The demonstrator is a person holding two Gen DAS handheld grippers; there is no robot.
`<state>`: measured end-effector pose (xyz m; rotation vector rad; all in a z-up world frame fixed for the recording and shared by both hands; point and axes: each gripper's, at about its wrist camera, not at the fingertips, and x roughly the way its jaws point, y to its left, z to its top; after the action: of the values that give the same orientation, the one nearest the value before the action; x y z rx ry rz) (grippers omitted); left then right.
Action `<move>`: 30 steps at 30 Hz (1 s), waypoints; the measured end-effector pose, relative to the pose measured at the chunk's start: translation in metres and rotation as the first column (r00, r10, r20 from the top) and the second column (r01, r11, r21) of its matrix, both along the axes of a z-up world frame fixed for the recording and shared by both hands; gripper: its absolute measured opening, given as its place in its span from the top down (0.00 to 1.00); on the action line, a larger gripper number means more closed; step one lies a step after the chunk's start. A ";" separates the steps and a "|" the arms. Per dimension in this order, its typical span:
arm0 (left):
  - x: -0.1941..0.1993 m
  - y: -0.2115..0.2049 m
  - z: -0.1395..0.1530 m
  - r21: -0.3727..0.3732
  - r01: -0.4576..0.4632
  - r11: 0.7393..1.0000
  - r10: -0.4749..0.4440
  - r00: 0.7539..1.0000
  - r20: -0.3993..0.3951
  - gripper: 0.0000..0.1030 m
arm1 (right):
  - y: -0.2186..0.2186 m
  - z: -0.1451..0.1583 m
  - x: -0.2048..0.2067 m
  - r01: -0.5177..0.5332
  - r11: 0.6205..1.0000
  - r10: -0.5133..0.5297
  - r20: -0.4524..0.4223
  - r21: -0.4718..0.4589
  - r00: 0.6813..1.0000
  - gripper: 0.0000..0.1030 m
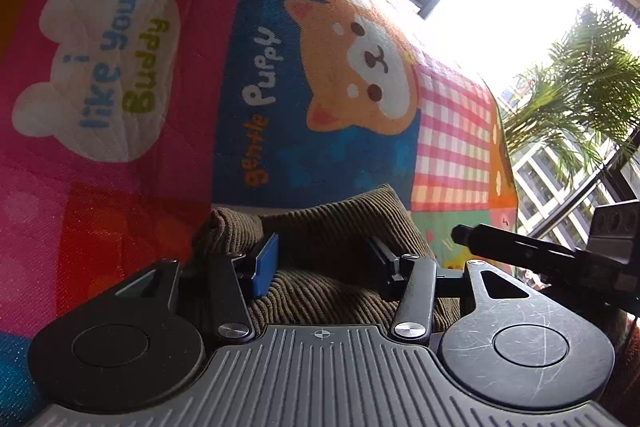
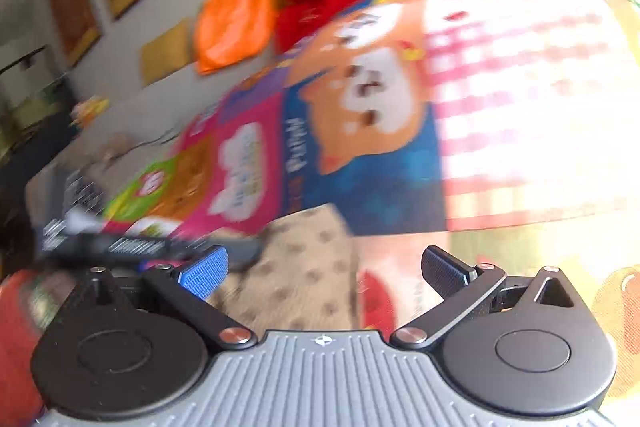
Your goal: Fold clothes
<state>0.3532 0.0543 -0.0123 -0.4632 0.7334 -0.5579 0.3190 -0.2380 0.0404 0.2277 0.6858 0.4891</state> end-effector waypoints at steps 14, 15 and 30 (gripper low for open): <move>-0.002 0.009 -0.001 0.004 0.008 1.000 -0.008 0.999 0.043 0.49 | 0.023 -0.040 0.032 0.103 0.992 -0.111 -0.112 -0.074 0.987 0.00; -0.002 0.011 0.000 -0.001 0.004 1.000 -0.004 0.999 0.035 0.49 | 0.024 -0.039 0.031 0.107 0.991 -0.115 -0.113 -0.075 0.987 0.00; -0.035 0.046 0.001 0.313 -0.243 0.918 0.252 0.968 0.012 0.22 | 0.034 -0.020 0.004 0.094 0.982 -0.095 0.001 -0.164 0.995 0.00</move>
<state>0.3182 0.1000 -0.0110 -0.2620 0.7612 -0.1908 0.3228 -0.2043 0.0206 0.1067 0.7150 0.3395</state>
